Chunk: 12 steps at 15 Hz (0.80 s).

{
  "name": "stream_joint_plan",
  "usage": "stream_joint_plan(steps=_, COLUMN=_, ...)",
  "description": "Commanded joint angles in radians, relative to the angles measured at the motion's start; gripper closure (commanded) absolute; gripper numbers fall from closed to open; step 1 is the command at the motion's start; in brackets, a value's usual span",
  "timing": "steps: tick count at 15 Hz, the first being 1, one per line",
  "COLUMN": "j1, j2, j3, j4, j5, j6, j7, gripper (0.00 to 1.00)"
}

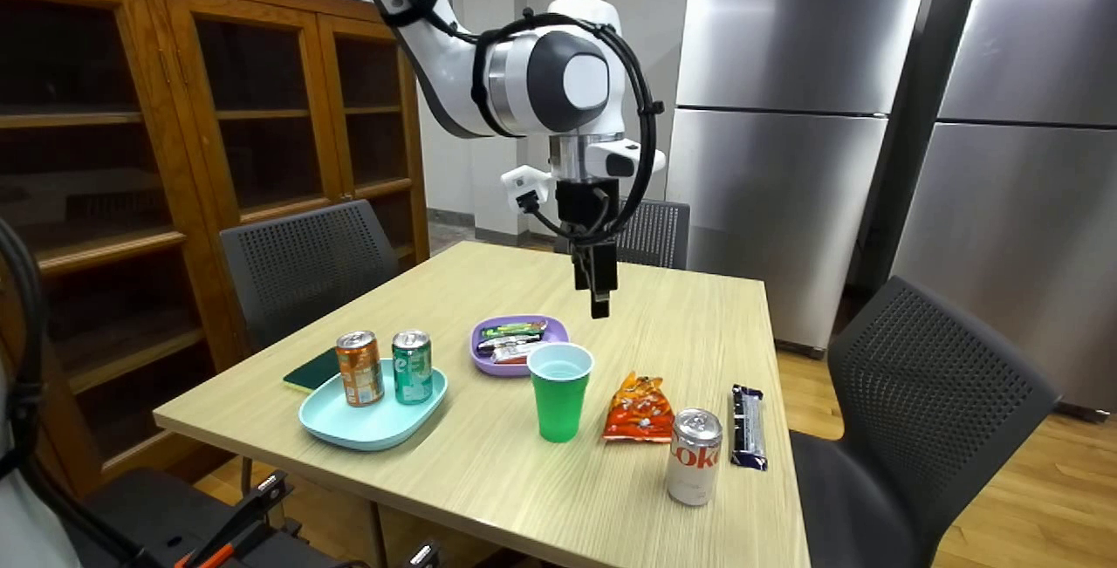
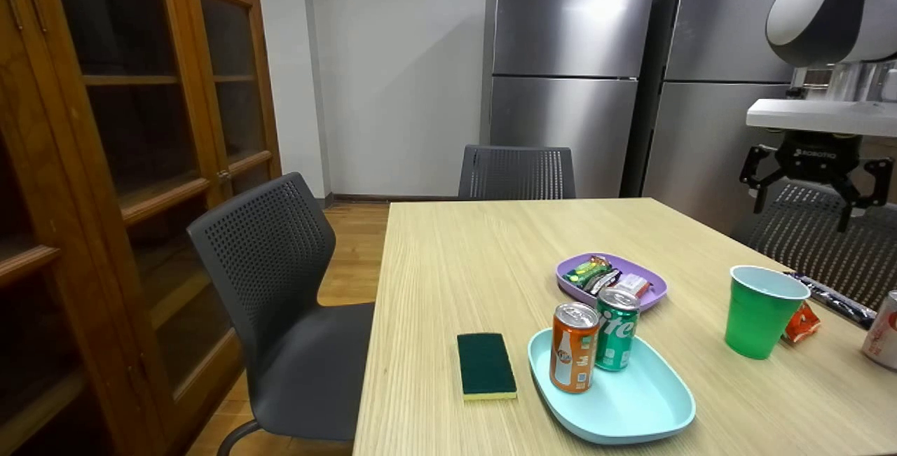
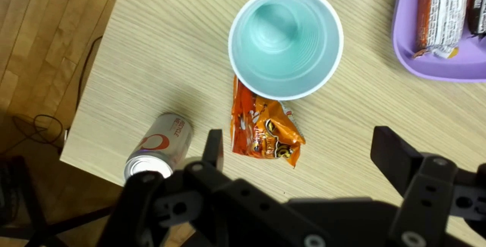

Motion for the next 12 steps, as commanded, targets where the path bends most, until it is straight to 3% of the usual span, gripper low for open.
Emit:
stream_joint_plan(steps=1, j1=-0.043, j2=-0.007, j3=-0.008, j4=0.012, j5=0.040, j6=-0.038, j7=-0.008, gripper=0.00)
stream_joint_plan(steps=12, j1=-0.107, j2=0.095, j3=-0.094, j4=0.067, j5=0.087, j6=-0.029, j7=0.170, gripper=0.00)
